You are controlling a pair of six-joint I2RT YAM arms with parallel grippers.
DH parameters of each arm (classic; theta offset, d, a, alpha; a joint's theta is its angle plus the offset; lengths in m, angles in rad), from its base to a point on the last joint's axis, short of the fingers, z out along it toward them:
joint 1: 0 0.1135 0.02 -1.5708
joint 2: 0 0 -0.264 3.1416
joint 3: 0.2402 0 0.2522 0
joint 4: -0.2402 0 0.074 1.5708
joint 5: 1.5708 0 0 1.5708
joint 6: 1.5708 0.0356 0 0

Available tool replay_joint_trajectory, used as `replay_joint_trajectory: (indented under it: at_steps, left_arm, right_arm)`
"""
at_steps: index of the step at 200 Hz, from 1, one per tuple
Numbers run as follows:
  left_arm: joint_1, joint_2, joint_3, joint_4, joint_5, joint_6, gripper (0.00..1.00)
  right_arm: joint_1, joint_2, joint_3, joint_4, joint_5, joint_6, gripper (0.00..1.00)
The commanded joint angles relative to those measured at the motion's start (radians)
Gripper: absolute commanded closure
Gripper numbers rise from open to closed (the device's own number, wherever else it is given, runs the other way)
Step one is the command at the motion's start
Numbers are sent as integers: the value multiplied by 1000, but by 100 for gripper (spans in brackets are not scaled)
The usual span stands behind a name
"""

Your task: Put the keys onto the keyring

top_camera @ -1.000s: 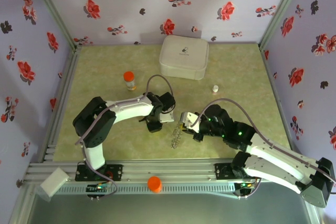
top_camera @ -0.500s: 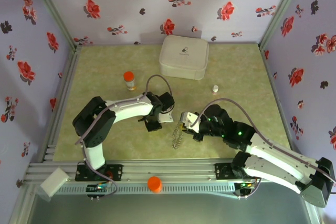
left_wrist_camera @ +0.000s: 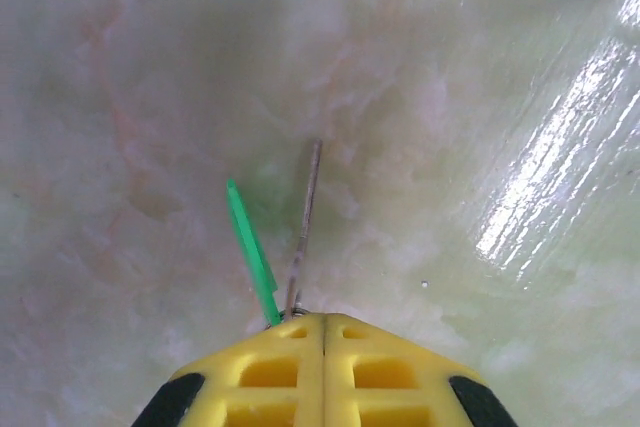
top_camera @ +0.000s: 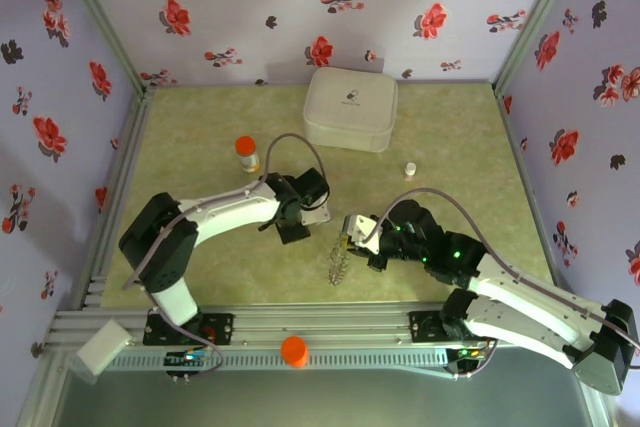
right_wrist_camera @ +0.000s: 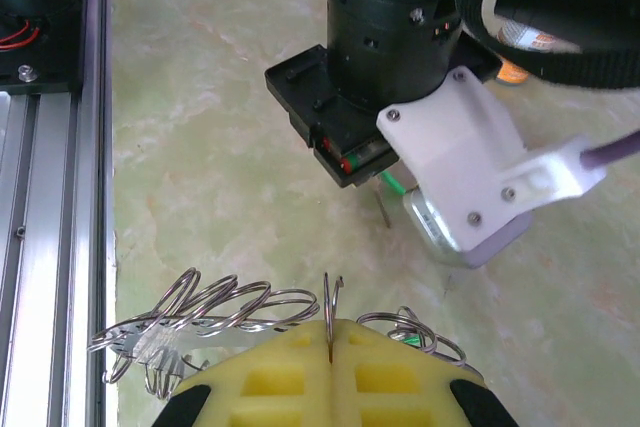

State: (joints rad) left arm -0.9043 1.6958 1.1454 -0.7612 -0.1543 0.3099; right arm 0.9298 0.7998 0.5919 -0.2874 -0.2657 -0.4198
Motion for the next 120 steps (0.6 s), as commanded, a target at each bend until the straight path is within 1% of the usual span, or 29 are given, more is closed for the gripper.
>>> replay_joint_trajectory:
  at_steps: [1,14,26,46,65,75,84,93,97,120]
  left_arm:
    - [17,-76,-35,62,9,-168,100]
    - [18,-97,-52,83,30,-270,100]
    - [21,-124,-79,116,34,-412,100]
    - [29,-182,-153,200,74,-609,100]
    - [44,-241,-220,255,83,-718,100]
    - [54,-269,-246,269,82,-733,100]
    - [60,-284,-258,261,79,-719,100]
    - [61,-278,-255,234,76,-681,84]
    - [58,-271,-248,217,77,-664,80]
    - [8,-195,-198,132,50,-565,72]
  right_arm:
    - [9,-7,16,5,-15,-19,100]
    - [10,-6,14,5,-14,-16,100]
    - [10,-4,15,4,-12,-16,100]
    - [11,1,16,5,-11,-15,100]
    - [12,9,20,4,-10,-13,100]
    - [13,13,23,2,-12,-13,100]
    - [13,16,25,3,-13,-14,100]
    - [12,19,27,2,-13,-16,100]
    - [12,21,27,2,-15,-14,100]
    - [14,21,27,1,-14,-14,100]
